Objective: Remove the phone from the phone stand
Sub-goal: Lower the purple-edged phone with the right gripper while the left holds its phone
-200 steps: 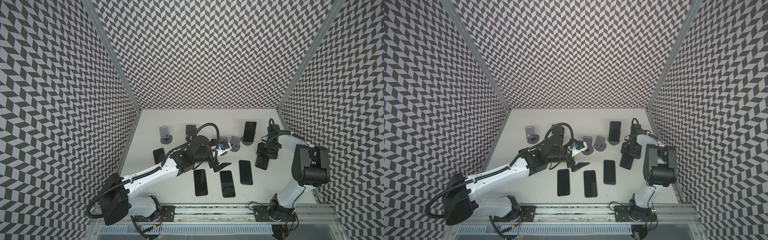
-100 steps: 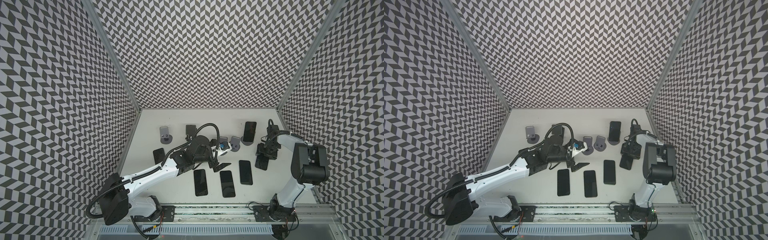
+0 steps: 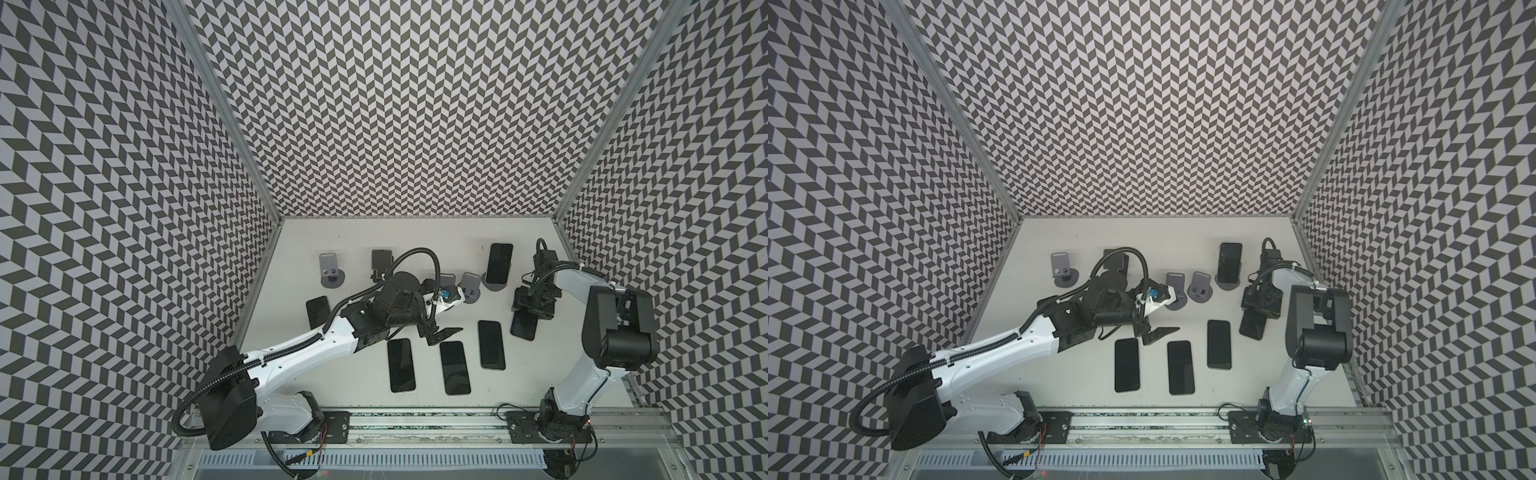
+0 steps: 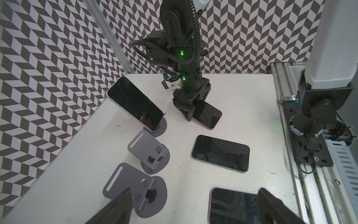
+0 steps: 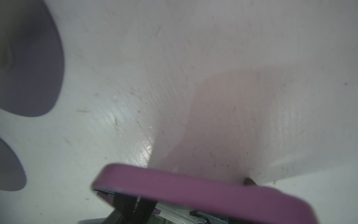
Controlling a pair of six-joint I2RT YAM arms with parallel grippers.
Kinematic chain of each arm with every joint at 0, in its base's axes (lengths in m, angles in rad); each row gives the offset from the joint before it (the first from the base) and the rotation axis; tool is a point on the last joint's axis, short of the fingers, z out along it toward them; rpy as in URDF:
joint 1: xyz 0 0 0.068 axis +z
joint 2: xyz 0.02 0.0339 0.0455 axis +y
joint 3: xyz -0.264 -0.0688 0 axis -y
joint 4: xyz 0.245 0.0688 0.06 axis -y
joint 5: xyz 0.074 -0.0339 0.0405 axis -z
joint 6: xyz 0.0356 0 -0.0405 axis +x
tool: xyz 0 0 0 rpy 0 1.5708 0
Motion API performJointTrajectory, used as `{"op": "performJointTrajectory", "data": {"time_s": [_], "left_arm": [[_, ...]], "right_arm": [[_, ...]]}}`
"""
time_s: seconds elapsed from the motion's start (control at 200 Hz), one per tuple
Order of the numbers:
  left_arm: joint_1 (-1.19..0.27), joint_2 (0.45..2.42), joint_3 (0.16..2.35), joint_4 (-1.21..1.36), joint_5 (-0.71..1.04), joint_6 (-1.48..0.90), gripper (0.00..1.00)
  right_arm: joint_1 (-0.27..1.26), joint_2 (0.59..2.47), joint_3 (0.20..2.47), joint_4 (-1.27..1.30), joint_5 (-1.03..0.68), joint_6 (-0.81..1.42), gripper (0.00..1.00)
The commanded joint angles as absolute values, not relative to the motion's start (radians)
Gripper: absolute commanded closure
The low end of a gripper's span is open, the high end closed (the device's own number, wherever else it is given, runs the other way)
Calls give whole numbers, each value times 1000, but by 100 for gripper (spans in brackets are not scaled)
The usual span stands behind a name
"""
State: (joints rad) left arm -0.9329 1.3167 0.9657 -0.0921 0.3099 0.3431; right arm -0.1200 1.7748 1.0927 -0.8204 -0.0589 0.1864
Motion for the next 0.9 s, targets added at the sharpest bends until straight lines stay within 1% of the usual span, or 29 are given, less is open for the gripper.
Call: {"op": "performJointTrajectory", "data": {"time_s": [0.0, 0.255, 0.891], "left_arm": [[-939, 1318, 989, -107, 318, 359, 0], [-941, 1309, 994, -110, 314, 353, 0], [-951, 1269, 967, -103, 305, 344, 0]], "right_arm": [[-125, 1807, 1044, -762, 3, 188, 45], [-124, 1805, 1011, -745, 28, 203, 43], [-123, 1825, 1020, -763, 65, 212, 40]]}}
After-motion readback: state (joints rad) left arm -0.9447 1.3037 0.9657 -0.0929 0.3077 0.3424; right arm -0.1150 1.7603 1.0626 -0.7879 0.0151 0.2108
